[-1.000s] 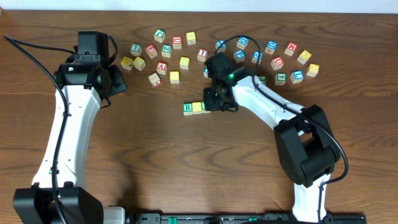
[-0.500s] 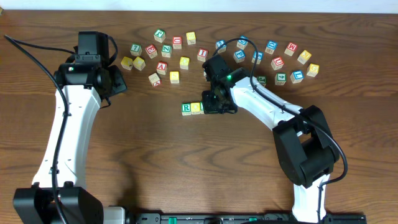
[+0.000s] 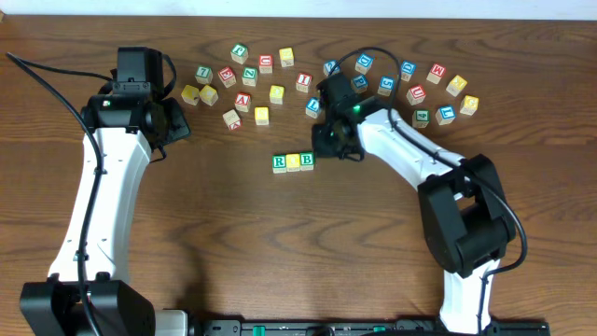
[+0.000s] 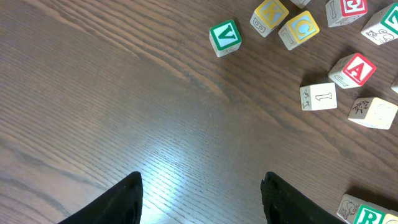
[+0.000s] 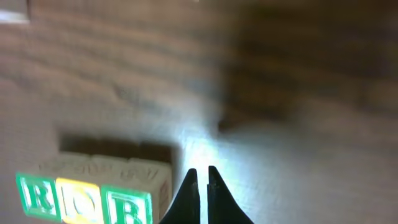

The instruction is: Spell out ROBOT

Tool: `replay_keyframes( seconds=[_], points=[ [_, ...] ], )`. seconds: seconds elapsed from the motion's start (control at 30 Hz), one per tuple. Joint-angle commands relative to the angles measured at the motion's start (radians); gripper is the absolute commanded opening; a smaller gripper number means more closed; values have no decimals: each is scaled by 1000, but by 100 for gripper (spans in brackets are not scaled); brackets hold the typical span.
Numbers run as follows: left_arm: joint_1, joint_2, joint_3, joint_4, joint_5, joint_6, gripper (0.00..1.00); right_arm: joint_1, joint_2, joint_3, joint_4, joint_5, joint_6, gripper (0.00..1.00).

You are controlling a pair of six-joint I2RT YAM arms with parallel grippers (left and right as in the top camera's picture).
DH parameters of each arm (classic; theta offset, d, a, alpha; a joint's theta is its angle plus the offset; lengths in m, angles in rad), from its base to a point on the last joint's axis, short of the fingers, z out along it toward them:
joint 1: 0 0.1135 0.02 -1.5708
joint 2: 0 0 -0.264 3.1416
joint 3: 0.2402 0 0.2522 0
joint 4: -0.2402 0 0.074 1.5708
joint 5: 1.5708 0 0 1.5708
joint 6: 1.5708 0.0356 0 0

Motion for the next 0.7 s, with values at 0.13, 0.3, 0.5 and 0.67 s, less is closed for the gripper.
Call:
replay_keyframes(
  seconds=[0.13, 0.3, 0.5, 0.67],
  points=[
    [4, 11, 17, -3, -16, 13, 60, 23, 14, 23, 49, 7, -7, 1],
    [4, 11, 17, -3, -16, 13, 60, 39, 55, 23, 48, -13, -4, 1],
    [4, 11, 17, -3, -16, 13, 60, 40, 61, 23, 57, -29, -9, 1],
    [4, 11, 17, -3, -16, 13, 60, 40, 61, 23, 50, -48, -9, 1]
  ],
)
